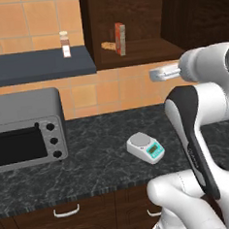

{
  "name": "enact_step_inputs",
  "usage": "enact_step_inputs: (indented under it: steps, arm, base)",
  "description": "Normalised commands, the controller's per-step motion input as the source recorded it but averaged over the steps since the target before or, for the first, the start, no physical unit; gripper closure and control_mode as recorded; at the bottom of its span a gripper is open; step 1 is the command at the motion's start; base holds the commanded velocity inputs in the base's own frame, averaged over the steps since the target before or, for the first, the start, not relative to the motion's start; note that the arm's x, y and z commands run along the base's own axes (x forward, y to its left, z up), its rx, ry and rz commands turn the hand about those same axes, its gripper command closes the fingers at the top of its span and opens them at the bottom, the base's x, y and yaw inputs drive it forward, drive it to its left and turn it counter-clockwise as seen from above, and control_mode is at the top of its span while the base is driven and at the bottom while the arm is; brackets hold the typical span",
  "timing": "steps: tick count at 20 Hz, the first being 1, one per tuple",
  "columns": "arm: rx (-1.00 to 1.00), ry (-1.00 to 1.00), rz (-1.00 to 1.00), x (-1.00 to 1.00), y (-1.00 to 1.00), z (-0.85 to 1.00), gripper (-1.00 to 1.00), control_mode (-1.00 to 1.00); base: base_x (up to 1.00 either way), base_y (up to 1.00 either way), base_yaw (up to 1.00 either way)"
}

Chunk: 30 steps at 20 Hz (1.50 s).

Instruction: Pick the boxed food and place it on the digital scale for weighing, and close the cabinet.

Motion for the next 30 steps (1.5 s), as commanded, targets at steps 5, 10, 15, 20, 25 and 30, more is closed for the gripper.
enact_step_inputs:
  steps: [5,10,15,20,25,30]
  arm:
    - [0.14,-0.48,0.07,-0.14,0.0,0.47,-1.0,-1.0]
    - [0.06,-0.25,0.08,0.0,0.0,0.5,-1.0,-1.0]
    - [-0.02,0.0,0.08,0.23,0.0,0.53,-1.0,-1.0]
    - [0.0,0.2,0.15,0.49,0.0,0.2,-1.0,-1.0]
    - [0.0,0.1,0.04,0.72,0.04,-0.08,-1.0,-1.0]
    - [-0.01,0.04,0.0,0.6,0.15,-0.17,-1.0,-1.0]
  base:
    - [0.0,0.0,0.0]
    - [0.0,0.0,0.0]
    - [0.0,0.0,0.0]
    - [0.0,0.0,0.0]
    - [0.0,0.0,0.0]
    - [0.0,0.0,0.0]
